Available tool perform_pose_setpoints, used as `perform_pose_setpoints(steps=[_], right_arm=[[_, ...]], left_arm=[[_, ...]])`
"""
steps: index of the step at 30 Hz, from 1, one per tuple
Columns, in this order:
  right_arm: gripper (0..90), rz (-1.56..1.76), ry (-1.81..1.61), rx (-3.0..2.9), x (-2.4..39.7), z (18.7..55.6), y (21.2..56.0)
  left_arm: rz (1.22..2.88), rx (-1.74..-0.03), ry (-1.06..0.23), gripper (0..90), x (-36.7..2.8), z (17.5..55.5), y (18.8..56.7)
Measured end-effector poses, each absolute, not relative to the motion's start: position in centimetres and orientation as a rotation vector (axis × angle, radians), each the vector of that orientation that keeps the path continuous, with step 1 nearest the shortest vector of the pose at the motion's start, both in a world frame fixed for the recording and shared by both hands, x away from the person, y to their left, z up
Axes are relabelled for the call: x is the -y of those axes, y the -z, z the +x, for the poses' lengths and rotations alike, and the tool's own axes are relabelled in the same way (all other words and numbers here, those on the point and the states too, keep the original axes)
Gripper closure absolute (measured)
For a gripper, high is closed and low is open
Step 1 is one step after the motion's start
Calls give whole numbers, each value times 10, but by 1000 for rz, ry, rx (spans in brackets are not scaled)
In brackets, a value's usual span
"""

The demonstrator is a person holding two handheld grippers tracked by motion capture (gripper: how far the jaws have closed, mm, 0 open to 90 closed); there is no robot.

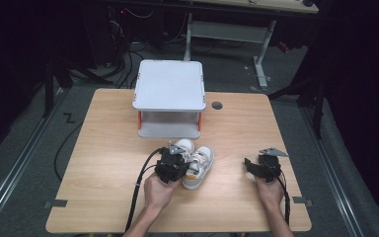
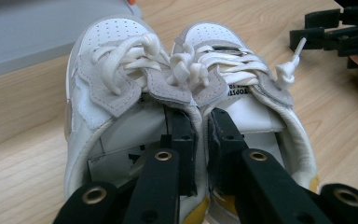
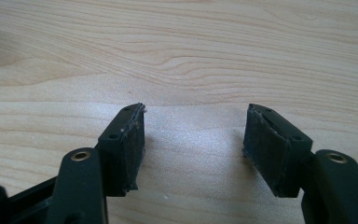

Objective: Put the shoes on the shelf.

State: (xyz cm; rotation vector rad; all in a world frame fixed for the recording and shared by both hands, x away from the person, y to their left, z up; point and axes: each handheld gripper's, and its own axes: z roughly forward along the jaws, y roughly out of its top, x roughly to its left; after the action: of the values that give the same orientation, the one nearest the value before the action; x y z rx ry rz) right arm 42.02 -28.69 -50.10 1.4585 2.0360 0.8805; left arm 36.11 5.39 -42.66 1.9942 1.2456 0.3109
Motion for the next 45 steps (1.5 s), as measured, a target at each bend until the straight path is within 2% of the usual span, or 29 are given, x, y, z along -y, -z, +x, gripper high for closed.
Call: perform_pose_setpoints(steps=[10, 23, 36, 45], right_arm=[[387, 1459, -880, -2035, 287, 420, 501], [389, 1461, -880, -2034, 287, 420, 501], [387, 1458, -878, -2035, 287, 420, 501], [387, 1458, -878, -2036, 287, 420, 501]], left_arm=[[1963, -1295, -366, 821, -76, 373, 417], [1917, -1360, -462, 823, -96, 408, 415], [1884, -1410, -567, 822, -98, 443, 426], [1831, -1456, -580, 820, -98, 459, 436]])
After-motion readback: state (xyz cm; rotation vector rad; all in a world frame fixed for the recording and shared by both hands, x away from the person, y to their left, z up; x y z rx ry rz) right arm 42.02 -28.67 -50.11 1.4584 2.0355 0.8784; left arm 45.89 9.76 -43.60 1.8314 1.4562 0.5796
